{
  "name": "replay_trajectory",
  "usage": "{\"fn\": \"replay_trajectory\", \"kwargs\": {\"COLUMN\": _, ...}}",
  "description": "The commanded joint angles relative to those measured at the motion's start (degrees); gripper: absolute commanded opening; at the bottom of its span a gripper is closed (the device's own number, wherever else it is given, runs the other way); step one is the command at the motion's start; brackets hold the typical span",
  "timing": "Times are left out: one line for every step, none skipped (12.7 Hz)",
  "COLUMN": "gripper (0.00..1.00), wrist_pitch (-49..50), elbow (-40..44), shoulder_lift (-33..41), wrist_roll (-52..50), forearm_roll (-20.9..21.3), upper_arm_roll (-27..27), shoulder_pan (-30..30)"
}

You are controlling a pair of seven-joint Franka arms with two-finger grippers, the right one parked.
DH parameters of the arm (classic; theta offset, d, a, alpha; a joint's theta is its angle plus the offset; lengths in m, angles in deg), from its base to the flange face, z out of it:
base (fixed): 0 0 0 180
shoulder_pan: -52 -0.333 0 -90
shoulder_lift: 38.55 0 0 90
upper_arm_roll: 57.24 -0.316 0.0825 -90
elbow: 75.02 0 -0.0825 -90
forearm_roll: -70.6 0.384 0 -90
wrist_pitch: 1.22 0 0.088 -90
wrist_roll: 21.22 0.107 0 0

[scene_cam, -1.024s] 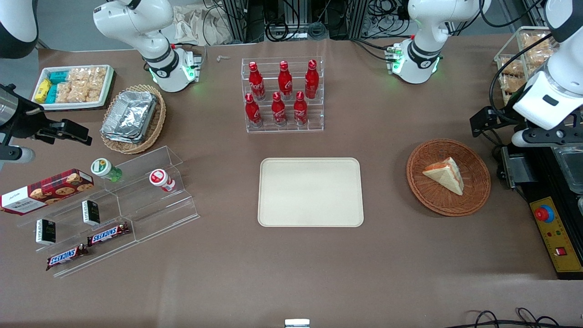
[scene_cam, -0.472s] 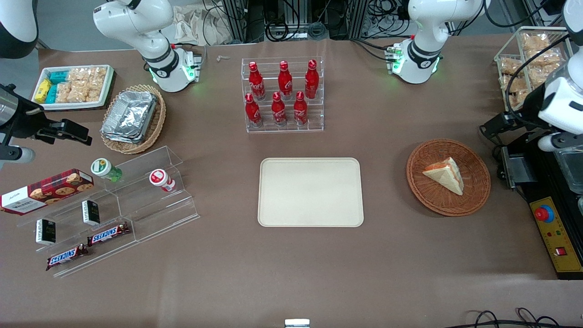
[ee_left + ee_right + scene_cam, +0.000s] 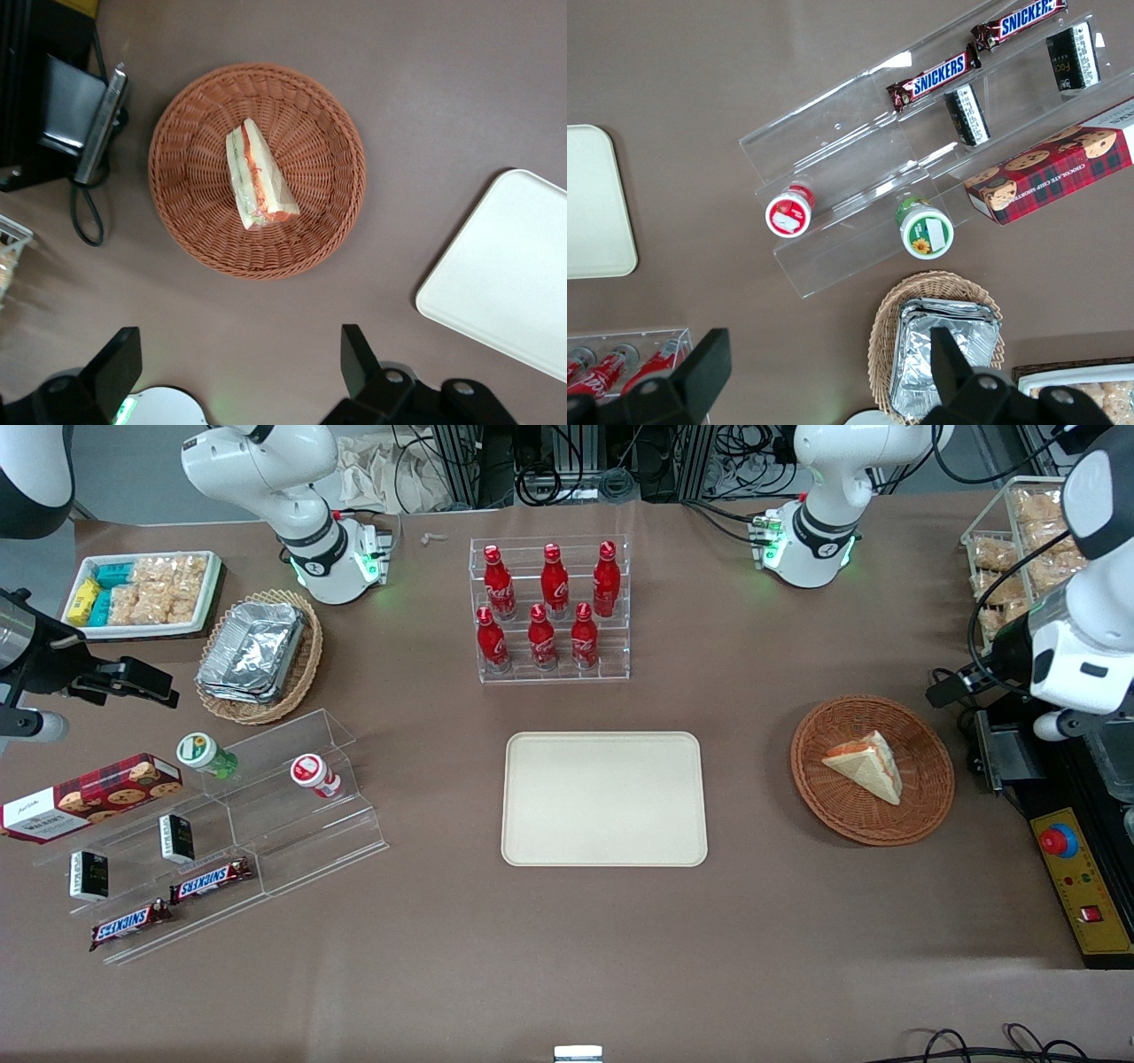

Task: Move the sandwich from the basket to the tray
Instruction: 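Move the left gripper down toward the sandwich in the wicker basket, then lower the open left gripper around the wrapped sandwich and close it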

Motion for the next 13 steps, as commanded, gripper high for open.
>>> {"fn": "replay_trajectory", "kwargs": {"gripper": 1.00, "wrist_pitch": -4.54, "elbow": -5.47, "shoulder_lift": 1.04, "wrist_roll": -3.66, "forearm_roll": -1.54, "upper_arm_roll": 0.45, "shoulder_pan": -0.88}}
{"fn": "replay_trajectory", "kwargs": {"gripper": 1.00, "wrist_pitch": -8.39, "elbow": -8.19, "shoulder_lift": 1.04, "wrist_roll": -5.93, "forearm_roll": -1.54, "upper_arm_roll": 0.45, "shoulder_pan": -0.88}}
{"fn": "replay_trajectory", "kwargs": {"gripper": 1.00, "wrist_pitch": -12.69, "elbow": -11.35, "shoulder_lift": 1.04, "wrist_roll": -9.70, "forearm_roll": -1.63, "upper_arm_roll": 0.45, "shoulder_pan": -0.88}}
{"fn": "replay_trajectory", "kwargs": {"gripper": 1.00, "wrist_pitch": -16.65, "elbow": -13.99, "shoulder_lift": 1.04, "wrist_roll": -12.69, "forearm_roll": -1.54, "upper_arm_roll": 0.45, "shoulder_pan": -0.88}}
{"fn": "replay_trajectory", "kwargs": {"gripper": 1.00, "wrist_pitch": -19.48, "elbow": -15.58, "shoulder_lift": 0.77, "wrist_roll": -14.29, "forearm_roll": -1.54, "upper_arm_roll": 0.45, "shoulder_pan": -0.79}}
{"fn": "replay_trajectory", "kwargs": {"gripper": 1.00, "wrist_pitch": -21.77, "elbow": -17.08, "shoulder_lift": 0.60, "wrist_roll": -15.35, "forearm_roll": -1.46, "upper_arm_roll": 0.54, "shoulder_pan": -0.79}}
{"fn": "replay_trajectory", "kwargs": {"gripper": 1.00, "wrist_pitch": -23.79, "elbow": -18.83, "shoulder_lift": 0.42, "wrist_roll": -15.88, "forearm_roll": -1.46, "upper_arm_roll": 0.54, "shoulder_pan": -0.79}}
{"fn": "replay_trajectory", "kwargs": {"gripper": 1.00, "wrist_pitch": -25.64, "elbow": -20.42, "shoulder_lift": -0.01, "wrist_roll": -16.93, "forearm_roll": -1.54, "upper_arm_roll": 0.46, "shoulder_pan": -0.88}}
{"fn": "replay_trajectory", "kwargs": {"gripper": 1.00, "wrist_pitch": -27.14, "elbow": -21.56, "shoulder_lift": -0.98, "wrist_roll": -19.03, "forearm_roll": -1.46, "upper_arm_roll": 0.45, "shoulder_pan": -0.88}}
{"fn": "replay_trajectory", "kwargs": {"gripper": 1.00, "wrist_pitch": -28.46, "elbow": -21.83, "shoulder_lift": -2.38, "wrist_roll": -21.31, "forearm_roll": -1.11, "upper_arm_roll": 0.54, "shoulder_pan": -0.79}}
{"fn": "replay_trajectory", "kwargs": {"gripper": 1.00, "wrist_pitch": -29.08, "elbow": -21.92, "shoulder_lift": -3.61, "wrist_roll": -22.82, "forearm_roll": -0.76, "upper_arm_roll": 0.54, "shoulder_pan": -0.71}}
{"fn": "replay_trajectory", "kwargs": {"gripper": 1.00, "wrist_pitch": -29.34, "elbow": -22.10, "shoulder_lift": -4.14, "wrist_roll": -23.27, "forearm_roll": -0.58, "upper_arm_roll": 0.54, "shoulder_pan": -0.79}}
{"fn": "replay_trajectory", "kwargs": {"gripper": 1.00, "wrist_pitch": -29.43, "elbow": -22.88, "shoulder_lift": -4.41, "wrist_roll": -23.27, "forearm_roll": -0.49, "upper_arm_roll": 0.54, "shoulder_pan": -0.79}}
